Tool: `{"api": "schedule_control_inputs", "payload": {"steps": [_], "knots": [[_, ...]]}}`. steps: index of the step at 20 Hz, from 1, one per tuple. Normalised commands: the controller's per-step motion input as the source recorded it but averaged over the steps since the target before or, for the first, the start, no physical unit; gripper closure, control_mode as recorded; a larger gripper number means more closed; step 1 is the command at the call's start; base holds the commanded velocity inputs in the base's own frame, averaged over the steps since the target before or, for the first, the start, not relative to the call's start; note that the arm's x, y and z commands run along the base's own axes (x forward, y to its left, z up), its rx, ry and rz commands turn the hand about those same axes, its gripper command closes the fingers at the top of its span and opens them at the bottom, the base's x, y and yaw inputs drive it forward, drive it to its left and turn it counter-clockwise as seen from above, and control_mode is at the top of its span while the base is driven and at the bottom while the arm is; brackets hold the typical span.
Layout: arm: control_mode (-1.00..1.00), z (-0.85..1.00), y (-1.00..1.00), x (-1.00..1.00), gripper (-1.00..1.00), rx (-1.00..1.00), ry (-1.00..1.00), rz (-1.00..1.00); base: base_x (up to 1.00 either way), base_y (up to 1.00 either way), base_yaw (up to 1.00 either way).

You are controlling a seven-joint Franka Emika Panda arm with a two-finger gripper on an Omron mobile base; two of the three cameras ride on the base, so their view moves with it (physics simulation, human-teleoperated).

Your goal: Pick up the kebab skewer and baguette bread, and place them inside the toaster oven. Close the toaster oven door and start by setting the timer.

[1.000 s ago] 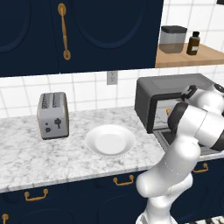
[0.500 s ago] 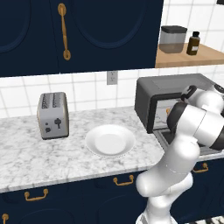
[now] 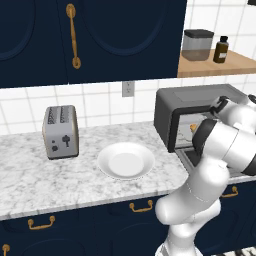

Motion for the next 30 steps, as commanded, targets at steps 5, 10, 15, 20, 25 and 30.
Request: {"api": "schedule_control_inputs", "payload": {"steps": [5,10,15,20,25,30], "knots": [[-1.00,0.23,0.00,-0.33,-1.00,0.00,0.00,-0.07,0.00,0.00,0.00],[-1.00,0.23,0.06,-0.38,-1.00,0.00,0.02,-0.16,0.00,0.00,0.00],[-1.00,0.01,0.15,-0.55,-1.00,0.00,0.06,-0.17,0.00,0.00,0.00],[-1.00,-0.11,0.11,-0.29,-1.00,0.00,0.02,-0.12,0.00,0.00,0.00],[-1.00,-0.22,0.14,-0.19,-1.00,0.00,0.00,-0.09,0.00,0.00,0.00],[-1.00,-0.13,0.05,0.00,-1.00,0.00,0.00,0.00,0.00,0.00,0.00]]}}
